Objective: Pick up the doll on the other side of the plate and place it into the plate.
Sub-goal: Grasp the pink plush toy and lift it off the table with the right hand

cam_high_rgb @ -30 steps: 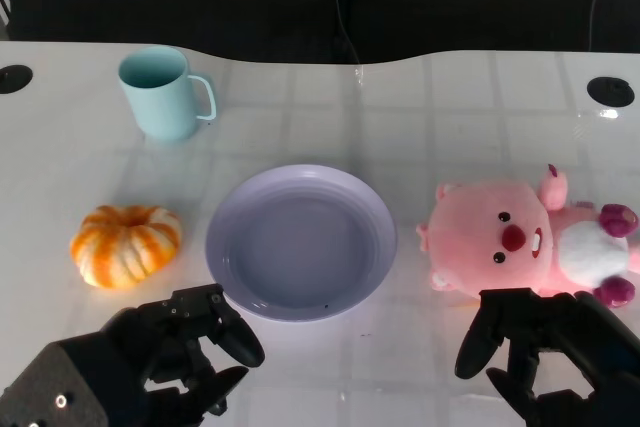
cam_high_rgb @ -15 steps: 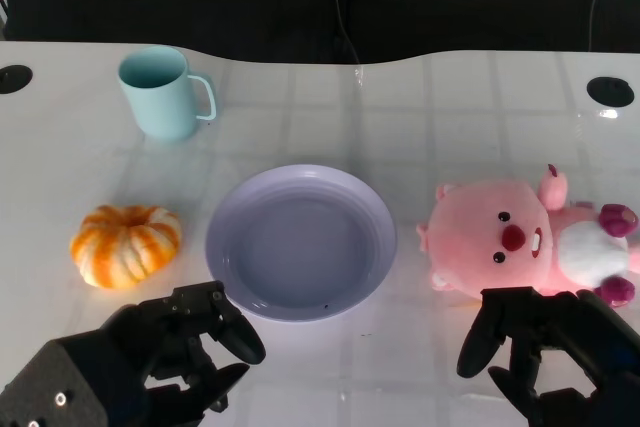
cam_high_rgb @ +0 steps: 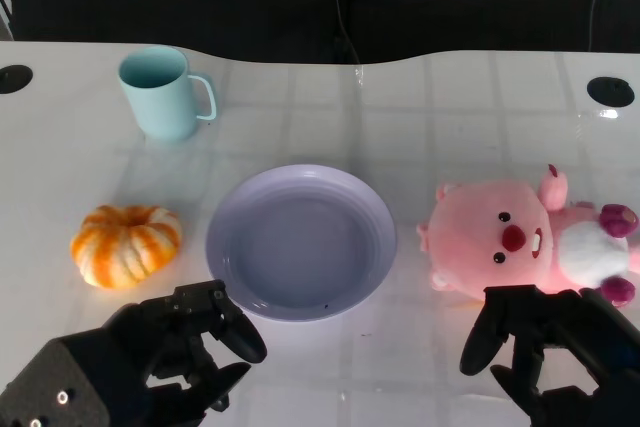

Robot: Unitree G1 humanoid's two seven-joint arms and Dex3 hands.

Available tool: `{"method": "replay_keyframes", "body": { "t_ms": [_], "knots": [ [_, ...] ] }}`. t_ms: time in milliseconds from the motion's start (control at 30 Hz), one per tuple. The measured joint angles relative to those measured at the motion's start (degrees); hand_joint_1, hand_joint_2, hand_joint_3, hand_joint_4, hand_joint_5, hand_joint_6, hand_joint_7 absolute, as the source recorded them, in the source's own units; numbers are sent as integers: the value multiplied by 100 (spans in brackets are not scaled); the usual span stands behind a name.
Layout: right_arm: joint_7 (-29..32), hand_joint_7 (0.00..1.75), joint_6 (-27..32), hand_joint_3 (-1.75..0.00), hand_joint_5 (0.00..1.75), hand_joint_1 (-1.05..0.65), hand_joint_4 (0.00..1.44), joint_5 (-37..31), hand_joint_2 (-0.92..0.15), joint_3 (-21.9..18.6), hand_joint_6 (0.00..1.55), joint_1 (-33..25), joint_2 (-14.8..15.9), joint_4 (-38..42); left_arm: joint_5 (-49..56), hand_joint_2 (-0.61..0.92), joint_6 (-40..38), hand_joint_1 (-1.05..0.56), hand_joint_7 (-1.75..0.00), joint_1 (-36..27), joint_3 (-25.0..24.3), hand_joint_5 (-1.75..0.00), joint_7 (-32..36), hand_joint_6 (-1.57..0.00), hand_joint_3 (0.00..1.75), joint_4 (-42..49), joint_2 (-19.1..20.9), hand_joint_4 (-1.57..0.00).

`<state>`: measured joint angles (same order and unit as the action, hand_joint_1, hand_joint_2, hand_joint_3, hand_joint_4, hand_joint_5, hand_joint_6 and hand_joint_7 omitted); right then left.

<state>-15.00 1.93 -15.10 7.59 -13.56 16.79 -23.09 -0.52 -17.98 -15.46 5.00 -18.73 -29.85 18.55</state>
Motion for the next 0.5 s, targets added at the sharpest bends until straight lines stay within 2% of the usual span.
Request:
{"method": "replay_keyframes", "body": {
  "t_ms": [100,167,267,367,500],
  "knots": [
    [104,116,-236,-119,148,14,80,136,-43,-73,81,-1,-53,59,4,92,-111,-15,-140,10,8,-155,0,-54,47,-13,-4,-57],
    [185,112,-530,-118,143,12,77,320,-43,-179,76,1,-138,185,2,92,-140,-14,-140,12,7,-155,0,-54,48,-18,-11,-57],
    [309,102,-894,-105,135,5,73,486,-46,-278,72,12,-206,311,2,92,-138,-13,-141,11,7,-155,0,-54,48,-22,-15,-57],
    [378,81,-1101,-84,117,-6,64,544,-55,-402,66,35,-236,391,2,92,-90,-13,-141,9,6,-155,0,-54,48,-22,-16,-57],
    [591,60,-1411,-74,92,-12,55,496,-57,-515,58,100,-272,458,16,92,-84,-13,-140,2,7,-155,0,-54,49,-22,-16,-58]
  ]
}}
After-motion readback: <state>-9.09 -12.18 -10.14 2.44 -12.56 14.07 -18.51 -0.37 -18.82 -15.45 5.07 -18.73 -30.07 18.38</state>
